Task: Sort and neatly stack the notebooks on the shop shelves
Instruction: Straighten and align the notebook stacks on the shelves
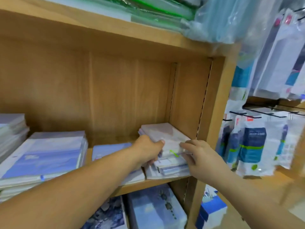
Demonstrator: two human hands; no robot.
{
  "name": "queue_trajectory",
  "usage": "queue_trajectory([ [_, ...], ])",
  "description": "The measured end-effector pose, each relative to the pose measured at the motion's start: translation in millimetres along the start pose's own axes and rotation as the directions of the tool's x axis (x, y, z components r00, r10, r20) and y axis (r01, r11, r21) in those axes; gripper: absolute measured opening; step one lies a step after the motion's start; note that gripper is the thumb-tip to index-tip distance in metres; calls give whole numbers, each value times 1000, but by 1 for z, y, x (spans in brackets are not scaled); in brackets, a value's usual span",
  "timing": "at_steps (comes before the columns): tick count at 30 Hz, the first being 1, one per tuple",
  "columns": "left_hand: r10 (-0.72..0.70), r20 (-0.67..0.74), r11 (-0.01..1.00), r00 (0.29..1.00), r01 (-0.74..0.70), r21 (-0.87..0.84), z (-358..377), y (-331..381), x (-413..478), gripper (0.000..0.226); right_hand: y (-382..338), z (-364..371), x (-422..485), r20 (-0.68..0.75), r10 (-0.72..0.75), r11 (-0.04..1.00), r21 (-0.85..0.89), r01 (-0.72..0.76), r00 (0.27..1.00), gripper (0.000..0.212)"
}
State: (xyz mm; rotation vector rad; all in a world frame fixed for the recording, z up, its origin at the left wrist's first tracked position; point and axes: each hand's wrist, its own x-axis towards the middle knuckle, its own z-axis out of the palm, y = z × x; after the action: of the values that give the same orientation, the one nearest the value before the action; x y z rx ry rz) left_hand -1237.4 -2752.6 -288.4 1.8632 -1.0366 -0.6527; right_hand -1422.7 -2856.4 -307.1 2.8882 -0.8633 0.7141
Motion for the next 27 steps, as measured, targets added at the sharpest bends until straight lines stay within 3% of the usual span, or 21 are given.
queue_trajectory([
  [7,-122,14,992,992,122,-24,0,13,10,40,14,8,-1,-64,9,992,123,-1,998,43],
  [10,-80,-46,995,996,77,-57,-1,5,8,41,18,6,-2,-96,-2,988,153,17,995,37],
  [14,-13,-38,999,999,12,-42,6,4,1,40,15,6,-2,-167,-21,993,110,40,986,35],
  [20,-151,-29,958,988,139,-252,3,23,3,8,6,8,2,-276,-46,999,2,48,960,26],
  [23,-203,-1,906,979,187,-381,6,19,5,13,2,8,1,-329,-33,999,24,44,944,19],
  [27,-197,-48,902,979,162,-400,14,15,7,24,6,8,-2,-318,18,994,104,16,948,20],
])
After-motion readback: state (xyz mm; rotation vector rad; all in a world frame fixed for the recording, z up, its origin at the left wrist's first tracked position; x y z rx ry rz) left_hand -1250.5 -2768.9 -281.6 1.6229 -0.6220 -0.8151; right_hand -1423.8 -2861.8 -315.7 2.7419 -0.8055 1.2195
